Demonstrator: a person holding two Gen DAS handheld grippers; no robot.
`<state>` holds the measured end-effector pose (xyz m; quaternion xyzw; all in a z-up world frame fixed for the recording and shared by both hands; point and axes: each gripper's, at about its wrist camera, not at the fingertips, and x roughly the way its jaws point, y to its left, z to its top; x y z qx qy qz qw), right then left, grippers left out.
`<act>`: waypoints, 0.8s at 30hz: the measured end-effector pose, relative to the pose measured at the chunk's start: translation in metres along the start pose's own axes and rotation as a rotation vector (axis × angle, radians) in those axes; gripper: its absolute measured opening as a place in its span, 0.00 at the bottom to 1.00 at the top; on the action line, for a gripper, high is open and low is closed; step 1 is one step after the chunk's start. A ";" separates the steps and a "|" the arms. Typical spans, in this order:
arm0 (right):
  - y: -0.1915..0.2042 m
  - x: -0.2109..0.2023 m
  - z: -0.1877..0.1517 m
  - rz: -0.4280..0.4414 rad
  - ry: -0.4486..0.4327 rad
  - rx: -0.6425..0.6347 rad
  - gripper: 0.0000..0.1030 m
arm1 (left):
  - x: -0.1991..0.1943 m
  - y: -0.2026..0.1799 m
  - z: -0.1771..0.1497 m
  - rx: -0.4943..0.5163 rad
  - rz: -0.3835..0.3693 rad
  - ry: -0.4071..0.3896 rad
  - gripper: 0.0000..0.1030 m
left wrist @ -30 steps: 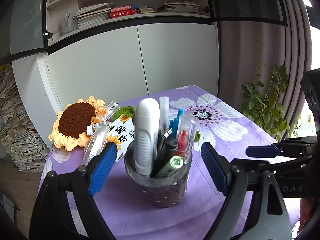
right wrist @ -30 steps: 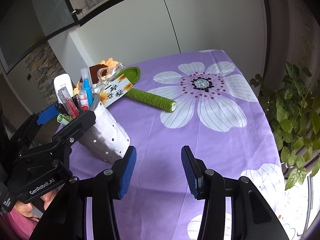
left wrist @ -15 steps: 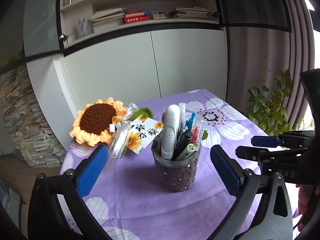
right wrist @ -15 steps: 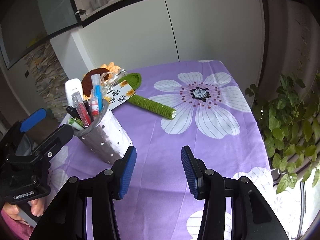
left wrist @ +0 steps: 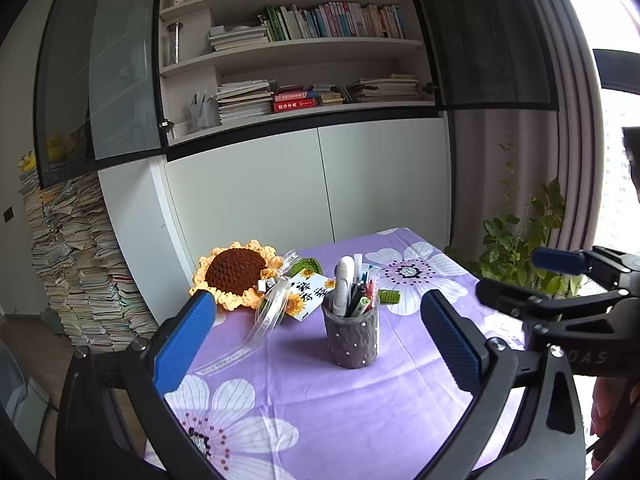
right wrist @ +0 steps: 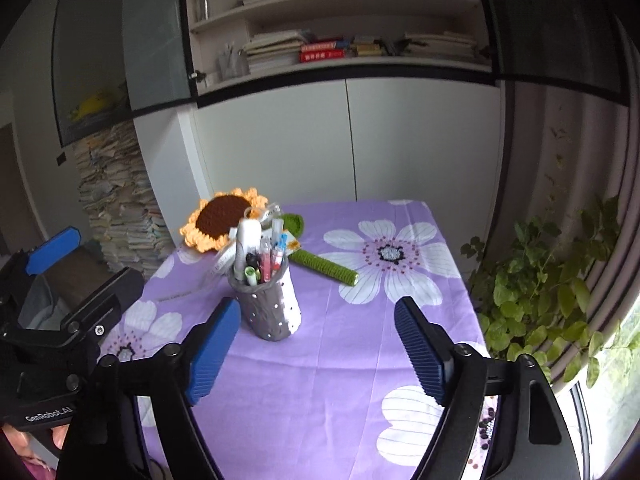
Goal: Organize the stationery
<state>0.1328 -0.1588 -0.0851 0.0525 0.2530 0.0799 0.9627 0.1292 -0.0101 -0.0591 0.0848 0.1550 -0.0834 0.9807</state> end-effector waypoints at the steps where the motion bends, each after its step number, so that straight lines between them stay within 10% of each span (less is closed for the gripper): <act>1: 0.002 -0.013 -0.001 -0.019 -0.034 0.001 0.84 | -0.006 0.000 0.000 -0.005 -0.003 -0.002 0.99; 24: 0.052 -0.142 -0.026 -0.096 -0.278 -0.086 1.00 | -0.130 0.017 -0.010 -0.101 0.056 -0.156 0.99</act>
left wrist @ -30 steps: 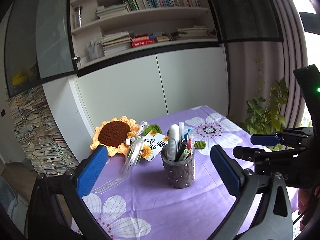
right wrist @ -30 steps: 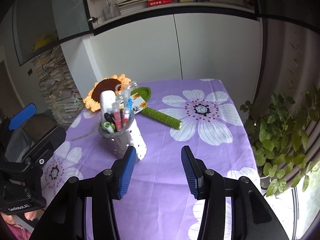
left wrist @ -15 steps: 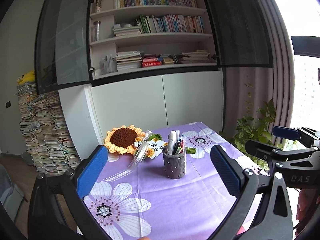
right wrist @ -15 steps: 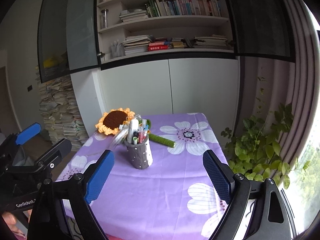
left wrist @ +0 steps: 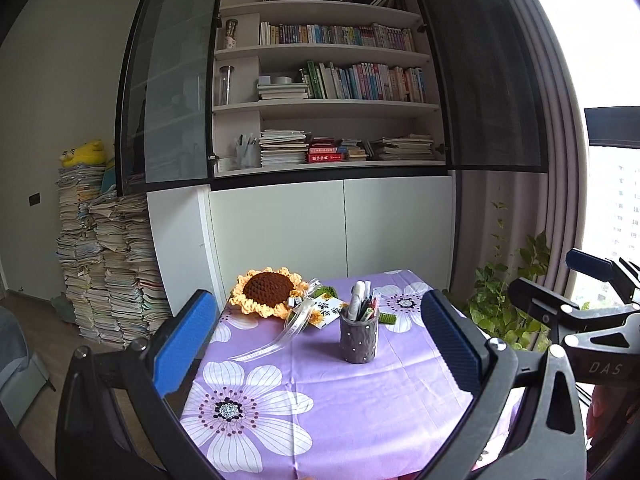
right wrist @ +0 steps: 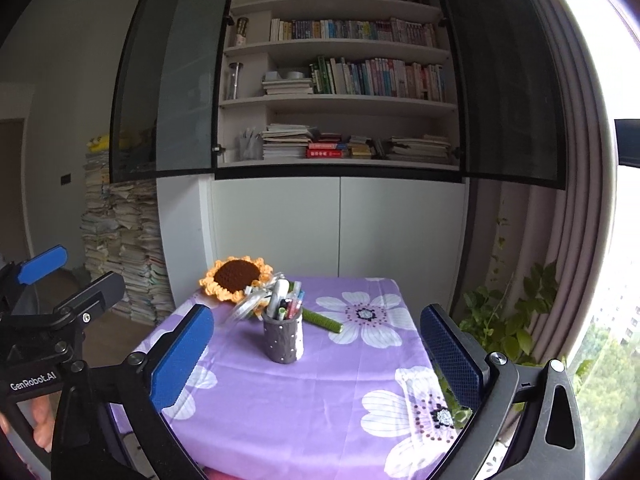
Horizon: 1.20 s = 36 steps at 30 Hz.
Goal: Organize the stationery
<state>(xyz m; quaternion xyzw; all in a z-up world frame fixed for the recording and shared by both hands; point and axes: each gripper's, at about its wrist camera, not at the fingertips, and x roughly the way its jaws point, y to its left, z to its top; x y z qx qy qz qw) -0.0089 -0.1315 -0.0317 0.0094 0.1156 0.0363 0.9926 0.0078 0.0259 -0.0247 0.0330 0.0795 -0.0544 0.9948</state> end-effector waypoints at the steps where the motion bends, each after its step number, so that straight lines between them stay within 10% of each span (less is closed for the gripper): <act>1: -0.001 0.000 0.000 0.000 0.003 0.011 1.00 | -0.001 0.001 0.001 -0.004 0.001 0.003 0.99; 36: 0.009 -0.054 0.042 -0.085 -0.160 -0.001 1.00 | -0.031 -0.001 0.039 0.008 0.045 -0.109 0.99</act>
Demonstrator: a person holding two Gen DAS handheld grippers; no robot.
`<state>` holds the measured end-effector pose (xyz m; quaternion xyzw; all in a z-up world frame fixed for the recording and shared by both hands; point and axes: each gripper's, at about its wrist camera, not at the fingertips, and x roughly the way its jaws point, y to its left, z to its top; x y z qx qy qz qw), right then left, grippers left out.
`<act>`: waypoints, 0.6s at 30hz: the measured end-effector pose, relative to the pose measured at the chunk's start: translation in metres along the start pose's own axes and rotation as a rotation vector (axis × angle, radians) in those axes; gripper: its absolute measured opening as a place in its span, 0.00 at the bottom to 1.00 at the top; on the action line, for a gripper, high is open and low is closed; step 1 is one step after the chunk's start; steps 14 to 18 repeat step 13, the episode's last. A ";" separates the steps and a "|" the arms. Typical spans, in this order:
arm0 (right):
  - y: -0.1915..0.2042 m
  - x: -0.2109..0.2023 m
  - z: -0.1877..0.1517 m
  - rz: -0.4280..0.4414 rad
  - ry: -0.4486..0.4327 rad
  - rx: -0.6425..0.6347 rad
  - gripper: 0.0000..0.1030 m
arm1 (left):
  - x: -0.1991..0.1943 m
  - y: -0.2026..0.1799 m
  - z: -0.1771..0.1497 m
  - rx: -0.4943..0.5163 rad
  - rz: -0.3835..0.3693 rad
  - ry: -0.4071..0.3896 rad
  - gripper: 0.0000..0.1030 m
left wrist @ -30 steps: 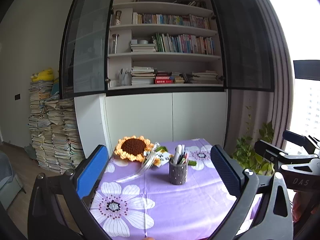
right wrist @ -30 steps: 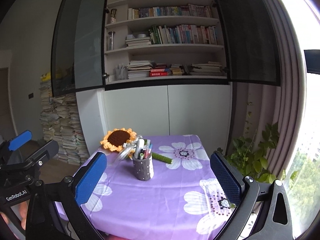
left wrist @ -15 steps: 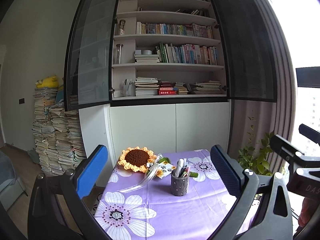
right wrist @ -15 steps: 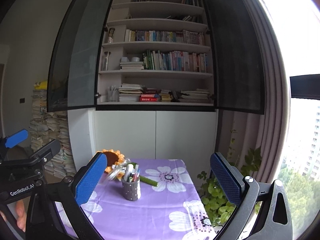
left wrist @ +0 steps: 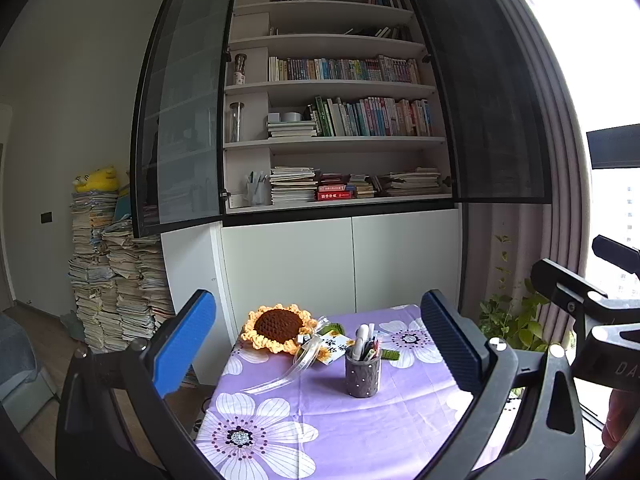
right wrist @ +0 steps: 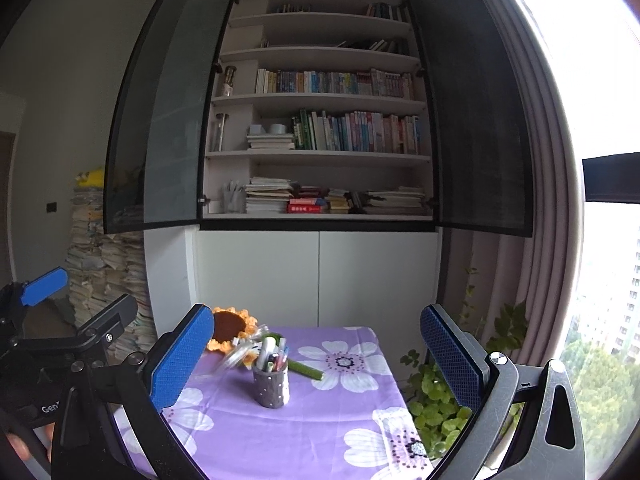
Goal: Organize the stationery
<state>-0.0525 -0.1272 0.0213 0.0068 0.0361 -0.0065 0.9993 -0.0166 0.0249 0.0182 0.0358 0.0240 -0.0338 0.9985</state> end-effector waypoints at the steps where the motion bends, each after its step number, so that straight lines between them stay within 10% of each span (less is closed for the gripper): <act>1: 0.000 0.000 0.000 0.002 0.002 0.001 1.00 | 0.001 -0.001 0.000 0.004 0.001 0.001 0.99; 18: -0.005 0.007 -0.005 0.013 0.035 0.021 1.00 | 0.005 -0.002 -0.003 0.011 -0.013 0.027 0.99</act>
